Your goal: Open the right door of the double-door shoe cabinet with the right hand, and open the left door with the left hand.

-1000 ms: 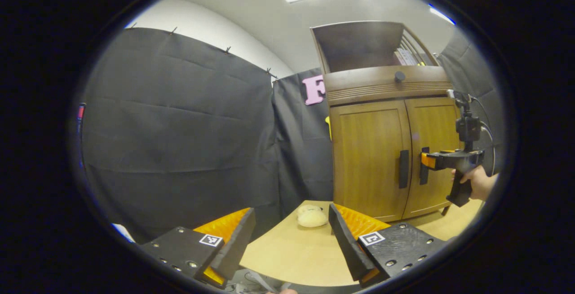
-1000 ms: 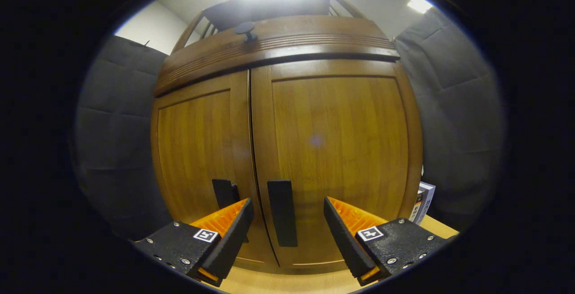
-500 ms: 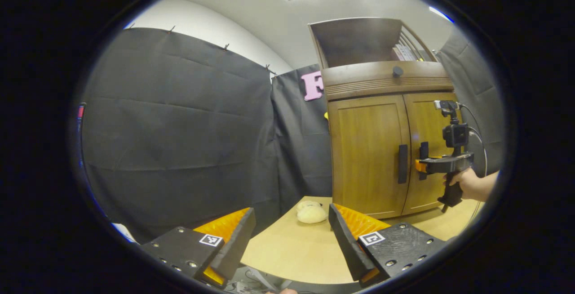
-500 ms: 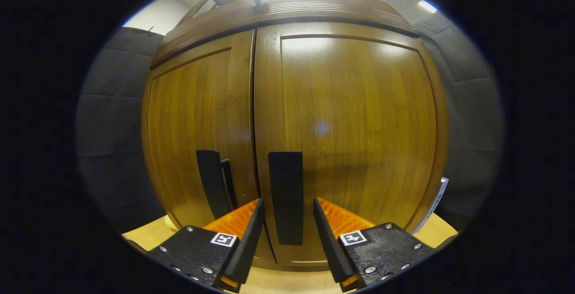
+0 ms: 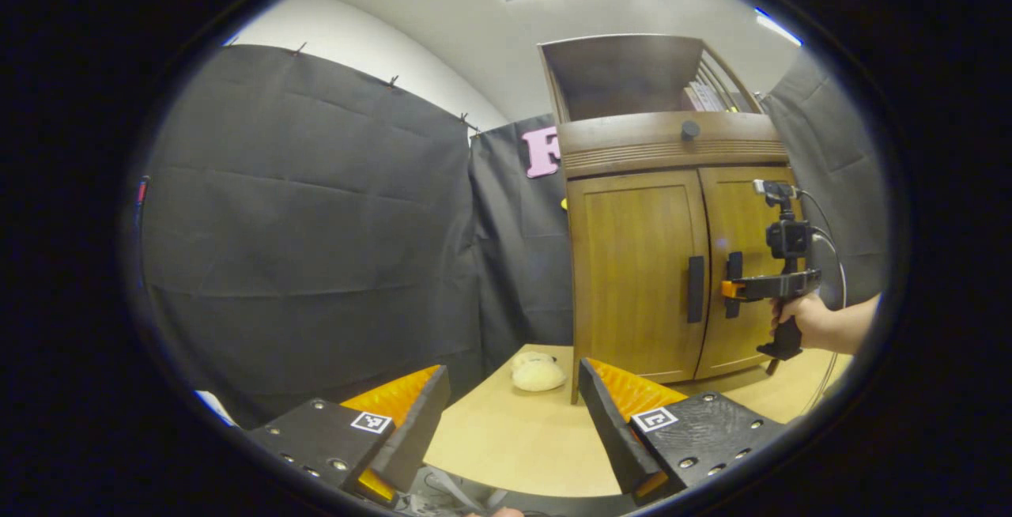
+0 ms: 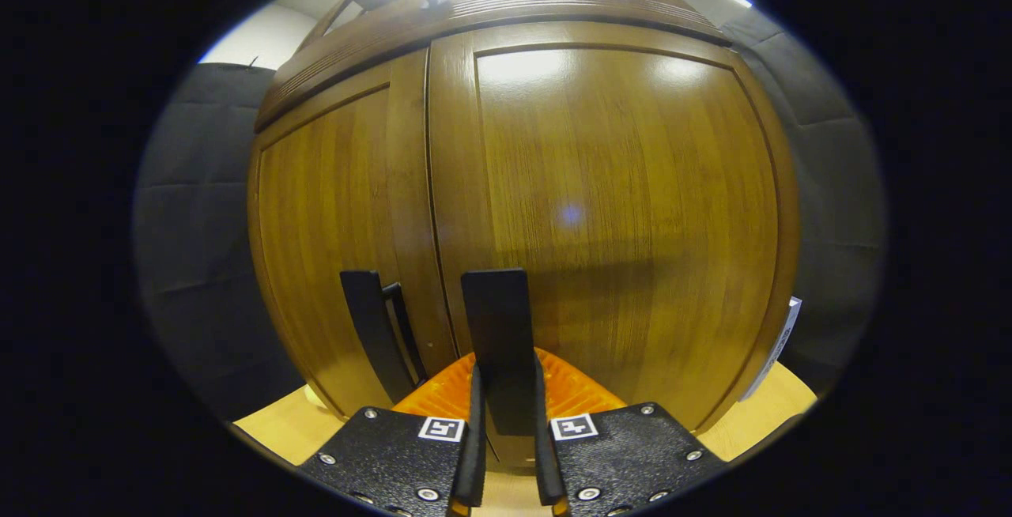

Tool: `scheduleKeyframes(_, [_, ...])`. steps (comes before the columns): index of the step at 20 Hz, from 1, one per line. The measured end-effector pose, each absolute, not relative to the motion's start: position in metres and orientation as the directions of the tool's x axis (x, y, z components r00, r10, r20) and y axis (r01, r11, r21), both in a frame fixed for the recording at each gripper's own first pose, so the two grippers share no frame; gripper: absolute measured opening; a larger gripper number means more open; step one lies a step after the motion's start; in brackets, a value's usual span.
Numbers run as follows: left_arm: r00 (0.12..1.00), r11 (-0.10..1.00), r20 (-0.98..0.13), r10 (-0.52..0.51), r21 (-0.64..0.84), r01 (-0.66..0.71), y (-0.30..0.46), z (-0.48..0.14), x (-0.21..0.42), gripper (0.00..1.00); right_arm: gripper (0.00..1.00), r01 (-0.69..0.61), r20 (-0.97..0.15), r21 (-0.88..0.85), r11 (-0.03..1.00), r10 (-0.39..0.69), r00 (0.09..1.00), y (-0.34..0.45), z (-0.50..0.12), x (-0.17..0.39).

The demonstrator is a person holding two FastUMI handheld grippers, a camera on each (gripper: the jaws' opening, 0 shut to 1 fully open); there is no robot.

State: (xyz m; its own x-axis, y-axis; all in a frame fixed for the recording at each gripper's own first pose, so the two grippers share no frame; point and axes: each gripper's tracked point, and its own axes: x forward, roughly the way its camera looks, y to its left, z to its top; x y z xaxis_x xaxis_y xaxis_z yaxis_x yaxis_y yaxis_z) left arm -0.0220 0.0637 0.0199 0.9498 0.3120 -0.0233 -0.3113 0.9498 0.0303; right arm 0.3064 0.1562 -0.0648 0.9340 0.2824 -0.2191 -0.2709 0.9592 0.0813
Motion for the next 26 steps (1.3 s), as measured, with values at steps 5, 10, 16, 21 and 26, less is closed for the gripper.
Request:
scheduleKeyframes(5, [0.959,0.958,-0.009,0.284,0.039,-0.283,0.062,0.021,-0.019,0.94,0.26,-0.286,-0.21,0.081,0.955,0.296,0.932,0.154,-0.052,0.3])
scheduleKeyframes(10, [0.965,0.964,-0.007,0.262,0.041,-0.261,0.06,0.02,-0.017,0.99,0.27,-0.297,-0.21,0.08,0.952,0.307,0.928,0.154,-0.052,0.3])
scheduleKeyframes(16, [0.973,0.972,0.015,0.232,0.044,-0.233,0.059,0.024,-0.014,0.99,0.27,-0.298,-0.211,0.084,0.951,0.309,0.927,0.154,-0.053,0.301])
scheduleKeyframes(21, [0.981,0.98,0.023,0.195,0.047,-0.196,0.057,0.028,-0.012,0.94,0.27,-0.293,-0.203,0.084,0.952,0.304,0.931,0.154,-0.052,0.3])
scheduleKeyframes(26, [0.986,0.984,0.033,0.166,0.059,-0.168,0.055,0.029,-0.008,0.99,0.25,-0.277,-0.203,0.08,0.957,0.288,0.936,0.153,-0.052,0.301])
